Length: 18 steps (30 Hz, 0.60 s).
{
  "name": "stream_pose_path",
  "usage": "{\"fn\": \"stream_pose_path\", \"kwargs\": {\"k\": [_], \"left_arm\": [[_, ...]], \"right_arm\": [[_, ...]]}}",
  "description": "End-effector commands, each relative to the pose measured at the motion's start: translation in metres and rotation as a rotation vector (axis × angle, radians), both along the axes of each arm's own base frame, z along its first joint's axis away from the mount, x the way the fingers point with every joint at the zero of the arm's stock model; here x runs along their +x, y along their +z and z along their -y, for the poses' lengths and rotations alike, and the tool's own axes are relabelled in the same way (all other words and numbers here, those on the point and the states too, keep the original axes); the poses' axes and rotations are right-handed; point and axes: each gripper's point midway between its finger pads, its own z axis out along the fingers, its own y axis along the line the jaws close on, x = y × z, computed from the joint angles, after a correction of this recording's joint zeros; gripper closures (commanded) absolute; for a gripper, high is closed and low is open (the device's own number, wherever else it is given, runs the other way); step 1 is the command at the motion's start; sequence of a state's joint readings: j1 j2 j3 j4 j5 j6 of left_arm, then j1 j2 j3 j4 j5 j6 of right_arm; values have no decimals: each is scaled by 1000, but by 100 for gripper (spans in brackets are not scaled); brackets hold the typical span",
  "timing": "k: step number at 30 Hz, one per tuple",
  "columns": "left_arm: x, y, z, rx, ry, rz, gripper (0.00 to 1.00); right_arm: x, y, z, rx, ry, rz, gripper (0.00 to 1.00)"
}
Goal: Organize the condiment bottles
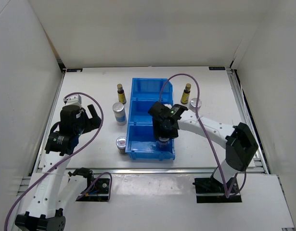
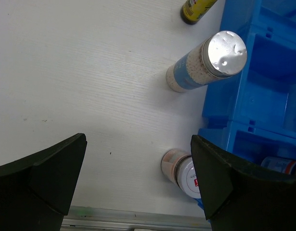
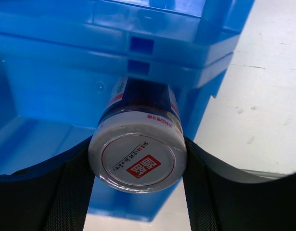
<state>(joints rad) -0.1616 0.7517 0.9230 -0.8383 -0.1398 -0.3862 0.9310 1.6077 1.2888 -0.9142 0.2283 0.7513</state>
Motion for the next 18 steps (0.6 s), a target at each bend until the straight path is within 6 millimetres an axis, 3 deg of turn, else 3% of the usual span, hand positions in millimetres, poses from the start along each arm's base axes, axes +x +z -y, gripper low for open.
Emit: {"fn": "stream_pose_path", "kwargs": {"k": [1, 10, 18], "left_arm": [[0, 3, 6, -23, -23, 8, 0], [0, 3, 6, -23, -23, 8, 0], [0, 3, 8, -28, -31, 7, 0]], "right_arm": [[3, -7, -9, 19, -3, 0, 99], [-8, -32, 13, -88, -52, -51, 99], [-6, -28, 30, -132, -81, -19, 95]]}}
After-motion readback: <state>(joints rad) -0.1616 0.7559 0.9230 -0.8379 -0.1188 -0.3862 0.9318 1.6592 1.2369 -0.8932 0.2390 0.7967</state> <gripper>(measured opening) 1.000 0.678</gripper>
